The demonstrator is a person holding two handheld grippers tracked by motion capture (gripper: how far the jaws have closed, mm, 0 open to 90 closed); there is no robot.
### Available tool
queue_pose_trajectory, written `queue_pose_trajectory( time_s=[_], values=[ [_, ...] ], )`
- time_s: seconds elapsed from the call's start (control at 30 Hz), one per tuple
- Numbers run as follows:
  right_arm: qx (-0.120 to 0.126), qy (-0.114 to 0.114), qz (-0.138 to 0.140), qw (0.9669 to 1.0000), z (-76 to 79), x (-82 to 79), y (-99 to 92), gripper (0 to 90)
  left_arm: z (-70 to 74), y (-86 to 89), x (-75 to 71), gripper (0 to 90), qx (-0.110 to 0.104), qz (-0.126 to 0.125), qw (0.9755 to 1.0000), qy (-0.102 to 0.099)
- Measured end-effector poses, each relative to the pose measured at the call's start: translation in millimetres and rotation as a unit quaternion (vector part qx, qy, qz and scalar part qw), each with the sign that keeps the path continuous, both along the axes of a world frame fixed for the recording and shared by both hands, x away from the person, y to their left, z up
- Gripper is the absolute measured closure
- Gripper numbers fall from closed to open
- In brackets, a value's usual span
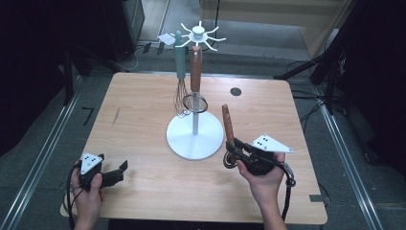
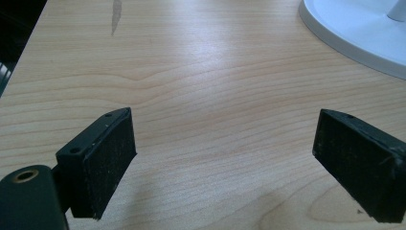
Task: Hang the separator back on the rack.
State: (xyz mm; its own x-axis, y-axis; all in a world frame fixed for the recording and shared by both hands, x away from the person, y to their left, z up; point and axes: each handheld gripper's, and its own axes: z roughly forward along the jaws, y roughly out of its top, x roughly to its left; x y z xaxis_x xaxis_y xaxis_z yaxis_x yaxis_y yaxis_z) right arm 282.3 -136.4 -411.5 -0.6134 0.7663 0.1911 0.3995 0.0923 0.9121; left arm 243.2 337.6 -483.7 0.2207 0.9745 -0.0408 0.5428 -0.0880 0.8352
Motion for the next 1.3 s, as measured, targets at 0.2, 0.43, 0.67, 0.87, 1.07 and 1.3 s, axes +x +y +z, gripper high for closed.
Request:
queue_pose_trajectory(
  time_s=[0.2, 0.43, 0.67, 0.87, 1.07, 1.3],
  values=[
    [0.008, -0.021, 0.000, 0.9998, 13.0, -1.2, -0.8, 72.0, -0.2, -0.2, 0.2, 7.9, 0.001, -0.001, 1.0000, 0.002],
    [0.017, -0.036, 0.001, 0.9992, 24.2, 0.8, 3.4, 72.0, -0.3, -0.3, 0.3, 7.9, 0.001, 0.001, 1.0000, 0.002],
    [0.032, -0.055, 0.002, 0.9980, 37.4, 3.4, 7.1, 72.0, -0.2, -0.5, -0.5, 8.0, 0.000, -0.001, 1.0000, 0.004],
    [0.036, -0.062, 0.006, 0.9974, 47.1, 5.3, 11.4, 72.0, -0.2, -0.7, -0.4, 8.0, 0.001, 0.000, 1.0000, 0.005],
    [0.037, -0.075, 0.007, 0.9965, 57.0, 5.8, 13.8, 72.0, -0.3, -0.7, -0.4, 8.0, 0.000, 0.000, 1.0000, 0.003],
    [0.040, -0.086, 0.006, 0.9955, 68.0, 6.8, 13.8, 72.0, -0.2, -0.5, -0.3, 8.0, 0.000, -0.001, 1.0000, 0.004]
  ],
)
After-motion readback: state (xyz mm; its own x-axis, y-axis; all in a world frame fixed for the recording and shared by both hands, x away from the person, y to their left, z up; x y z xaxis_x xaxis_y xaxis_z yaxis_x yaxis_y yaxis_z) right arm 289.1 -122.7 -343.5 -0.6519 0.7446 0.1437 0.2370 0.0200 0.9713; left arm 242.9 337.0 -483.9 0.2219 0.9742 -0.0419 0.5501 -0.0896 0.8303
